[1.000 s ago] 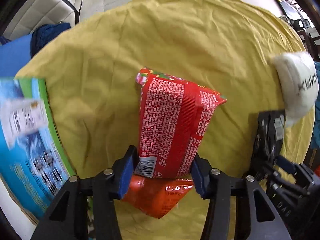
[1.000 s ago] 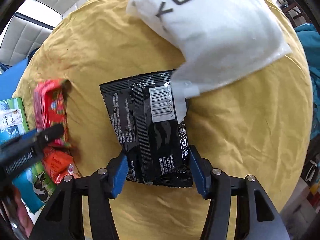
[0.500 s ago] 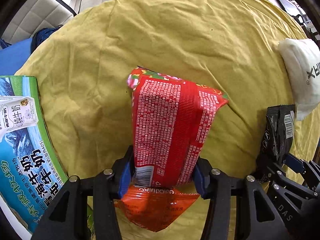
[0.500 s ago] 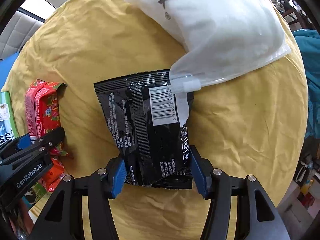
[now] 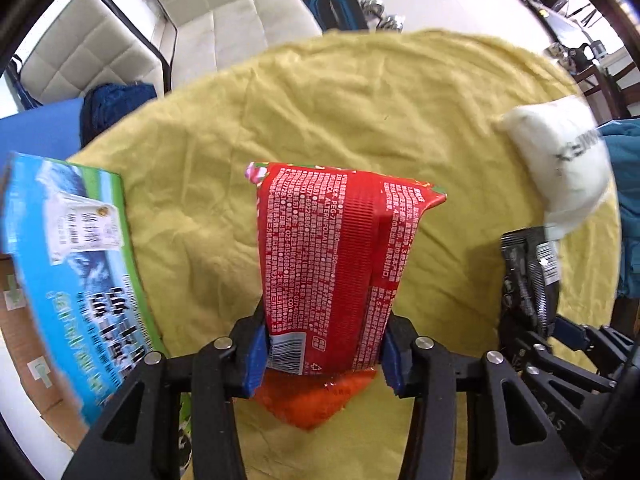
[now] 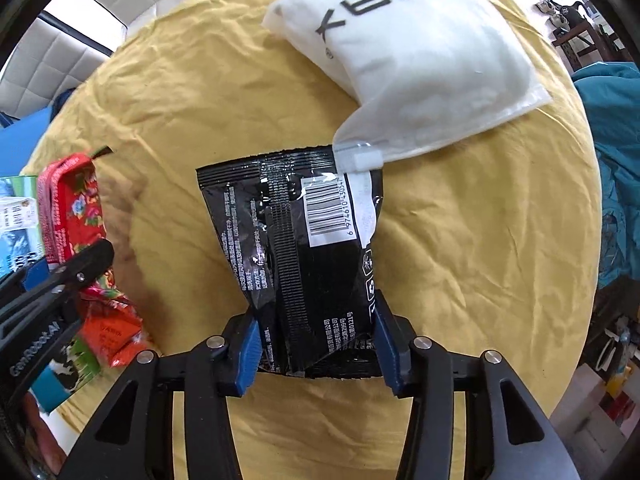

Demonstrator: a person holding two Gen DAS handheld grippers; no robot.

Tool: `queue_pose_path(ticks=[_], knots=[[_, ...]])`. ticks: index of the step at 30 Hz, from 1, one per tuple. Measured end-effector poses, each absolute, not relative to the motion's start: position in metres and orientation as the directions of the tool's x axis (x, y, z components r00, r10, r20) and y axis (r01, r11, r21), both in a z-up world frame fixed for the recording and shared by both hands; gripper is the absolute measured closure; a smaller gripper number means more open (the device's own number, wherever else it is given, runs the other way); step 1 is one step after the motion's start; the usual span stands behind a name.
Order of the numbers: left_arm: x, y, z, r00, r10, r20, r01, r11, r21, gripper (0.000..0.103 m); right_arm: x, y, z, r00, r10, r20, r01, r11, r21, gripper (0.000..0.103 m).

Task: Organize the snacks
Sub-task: 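Lift both held packets and carry them over the cardboard box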

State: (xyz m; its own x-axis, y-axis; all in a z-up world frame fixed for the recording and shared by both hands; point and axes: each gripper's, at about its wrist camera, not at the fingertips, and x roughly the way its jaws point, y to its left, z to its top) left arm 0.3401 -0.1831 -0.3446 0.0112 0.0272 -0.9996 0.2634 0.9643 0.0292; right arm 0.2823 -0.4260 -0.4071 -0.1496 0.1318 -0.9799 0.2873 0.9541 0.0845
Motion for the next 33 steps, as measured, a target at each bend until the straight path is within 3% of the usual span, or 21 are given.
queue_pose_path(ticks=[9,19,28,33], knots=[[0.313,-0.193,-0.268,0.122,-0.054,-0.991,0.278,0.960,-0.018,0.060,0.264,-0.426,-0.362,-0.057,0.179,-0.982,0.303,0.940,0.154,0.054],[0.276,-0.168,-0.223,0.184,-0.138,-0.973,0.253,0.963,-0.089,0.060,0.250,-0.425,-0.288,0.059,0.222,-0.973,0.262,0.937,0.229,0.055],[0.258,-0.087,-0.191,0.211,-0.196,-0.958,0.167,0.972,-0.162,0.060,0.228,-0.392,-0.225,0.139,0.281,-0.950,0.184,0.935,0.304,0.055],[0.261,-0.005,-0.185,0.220,-0.156,-0.963,0.086,0.986,-0.140,0.060,0.224,-0.342,-0.205,0.150,0.319,-0.936,0.123,0.933,0.337,0.055]])
